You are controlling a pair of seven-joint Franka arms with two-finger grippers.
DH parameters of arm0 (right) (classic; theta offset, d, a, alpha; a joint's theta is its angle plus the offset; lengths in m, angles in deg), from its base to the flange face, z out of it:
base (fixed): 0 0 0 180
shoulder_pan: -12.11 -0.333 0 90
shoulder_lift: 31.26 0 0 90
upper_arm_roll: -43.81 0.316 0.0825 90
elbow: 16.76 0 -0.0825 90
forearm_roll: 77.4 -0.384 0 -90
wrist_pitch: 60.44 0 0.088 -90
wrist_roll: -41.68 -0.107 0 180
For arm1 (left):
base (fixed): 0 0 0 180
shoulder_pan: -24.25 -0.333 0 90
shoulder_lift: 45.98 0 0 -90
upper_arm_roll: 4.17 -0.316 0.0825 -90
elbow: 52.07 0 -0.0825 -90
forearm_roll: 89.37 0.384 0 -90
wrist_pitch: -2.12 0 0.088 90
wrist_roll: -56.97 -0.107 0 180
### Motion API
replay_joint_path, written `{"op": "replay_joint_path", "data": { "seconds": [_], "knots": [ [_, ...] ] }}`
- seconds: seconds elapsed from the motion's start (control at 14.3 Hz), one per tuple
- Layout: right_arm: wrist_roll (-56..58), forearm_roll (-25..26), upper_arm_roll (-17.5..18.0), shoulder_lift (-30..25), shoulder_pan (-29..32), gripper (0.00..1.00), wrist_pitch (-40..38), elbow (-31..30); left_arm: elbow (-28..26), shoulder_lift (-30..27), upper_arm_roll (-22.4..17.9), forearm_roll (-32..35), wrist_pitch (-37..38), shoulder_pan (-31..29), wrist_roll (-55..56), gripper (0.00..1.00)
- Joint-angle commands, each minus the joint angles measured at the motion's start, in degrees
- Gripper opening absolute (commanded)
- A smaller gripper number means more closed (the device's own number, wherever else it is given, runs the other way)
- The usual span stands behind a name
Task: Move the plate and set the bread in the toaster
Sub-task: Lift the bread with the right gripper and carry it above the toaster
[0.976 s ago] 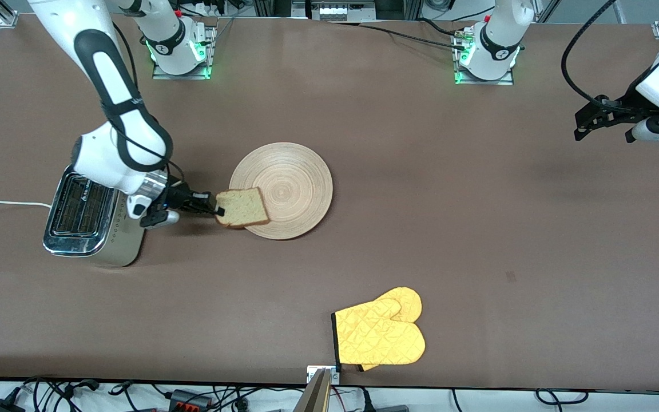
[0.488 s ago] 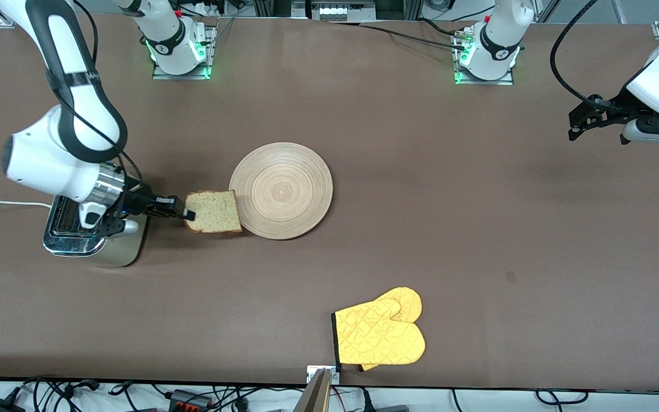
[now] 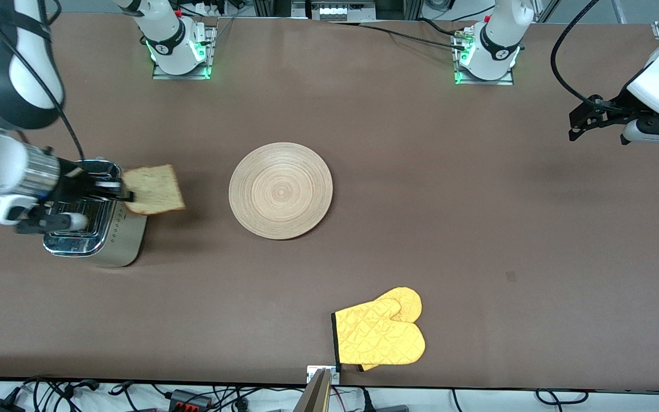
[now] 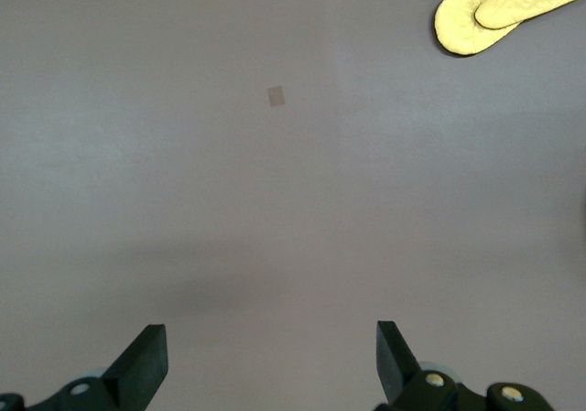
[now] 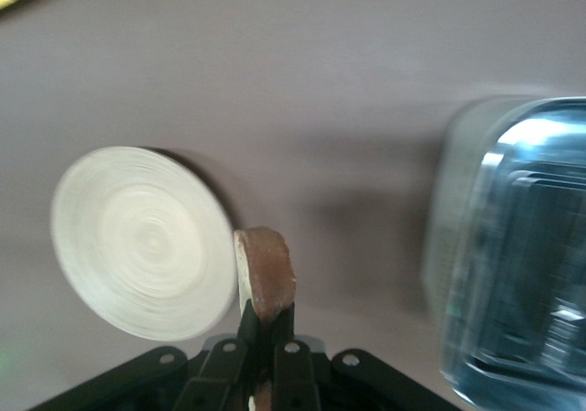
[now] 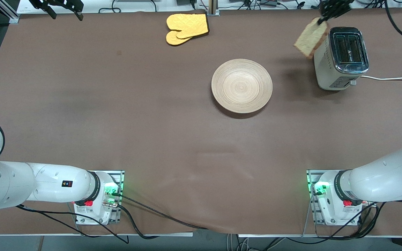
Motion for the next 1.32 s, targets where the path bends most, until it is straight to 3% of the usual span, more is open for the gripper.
{"op": "replay_joint_path", "data": {
  "seconds": [0.0, 0.07, 0.21, 0.49, 0.77, 1.25],
  "knots": [
    [-0.5, 2.1, 0.3, 1.5, 2.2, 0.0, -7.2, 6.4, 3.0, 1.3, -0.1, -0.1, 1.3, 0.0, -0.8, 1.0],
    [-0.7, 3.3, 0.3, 2.5, 2.7, 0.0, -10.9, 10.0, 3.5, 1.6, -0.1, -0.1, 1.3, 0.0, -0.7, 1.0],
    [0.6, 10.4, 0.4, 4.3, 2.9, 0.0, -13.7, 14.5, 5.2, 2.7, -0.1, -0.1, 1.7, -0.2, -0.7, 1.0],
    [2.3, 20.3, 0.5, 5.9, 2.7, 0.0, -13.3, 15.1, 7.0, 4.0, -0.1, -0.1, 1.7, 0.0, -0.6, 1.0],
    [2.6, 26.5, 0.6, 7.4, 2.1, 0.0, -10.8, 15.1, 7.0, 4.5, -0.1, -0.1, 1.7, 0.1, -0.6, 1.0],
    [2.6, 28.5, 0.6, 9.7, 2.3, 0.0, -6.0, 15.1, 7.0, 4.6, 0.2, 2.1, 1.7, 0.6, -0.5, 1.0]
  ]
}}
